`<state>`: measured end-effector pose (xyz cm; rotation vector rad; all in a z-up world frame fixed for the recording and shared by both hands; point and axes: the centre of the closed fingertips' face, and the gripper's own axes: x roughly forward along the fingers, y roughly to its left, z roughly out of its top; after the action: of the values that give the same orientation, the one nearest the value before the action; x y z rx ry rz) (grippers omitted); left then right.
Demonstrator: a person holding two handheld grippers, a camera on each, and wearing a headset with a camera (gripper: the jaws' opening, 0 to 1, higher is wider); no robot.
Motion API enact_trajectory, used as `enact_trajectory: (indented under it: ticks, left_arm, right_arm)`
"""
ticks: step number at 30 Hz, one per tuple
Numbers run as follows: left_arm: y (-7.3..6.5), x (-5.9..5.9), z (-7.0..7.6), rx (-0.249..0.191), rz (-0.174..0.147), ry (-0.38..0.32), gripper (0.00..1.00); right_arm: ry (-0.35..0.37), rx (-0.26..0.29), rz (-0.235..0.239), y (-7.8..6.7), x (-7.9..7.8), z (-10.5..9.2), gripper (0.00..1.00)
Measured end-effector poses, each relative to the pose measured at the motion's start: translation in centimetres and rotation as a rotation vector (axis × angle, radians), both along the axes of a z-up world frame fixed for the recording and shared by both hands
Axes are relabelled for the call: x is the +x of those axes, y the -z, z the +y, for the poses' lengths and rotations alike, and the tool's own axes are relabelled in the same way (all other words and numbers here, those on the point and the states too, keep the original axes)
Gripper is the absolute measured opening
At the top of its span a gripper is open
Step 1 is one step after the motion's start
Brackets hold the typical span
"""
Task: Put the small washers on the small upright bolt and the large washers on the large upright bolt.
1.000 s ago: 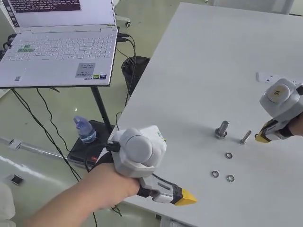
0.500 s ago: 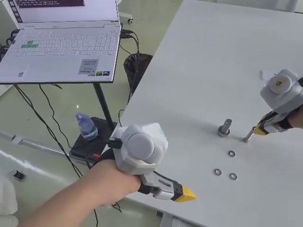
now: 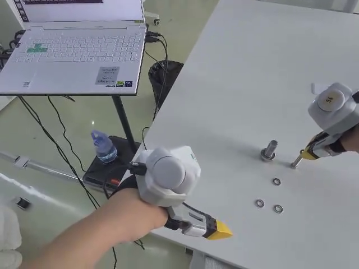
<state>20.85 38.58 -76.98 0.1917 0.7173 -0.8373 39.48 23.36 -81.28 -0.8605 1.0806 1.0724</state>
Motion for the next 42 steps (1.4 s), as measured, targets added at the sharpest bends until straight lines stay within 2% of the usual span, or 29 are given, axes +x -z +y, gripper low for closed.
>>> enact_trajectory:
  ticks: [27,42]
  left_arm:
    - [-0.1,0.6,-0.3,-0.001,0.002,0.018,0.88]
    - [0.6,0.4,-0.1,0.000,0.016,0.013,0.87]
  right_arm:
    - [-0.012,-0.008,-0.004,1.3,-0.2,0.1,0.12]
    - [-0.026,-0.027,0.008,3.0,-0.3,0.2,0.12]
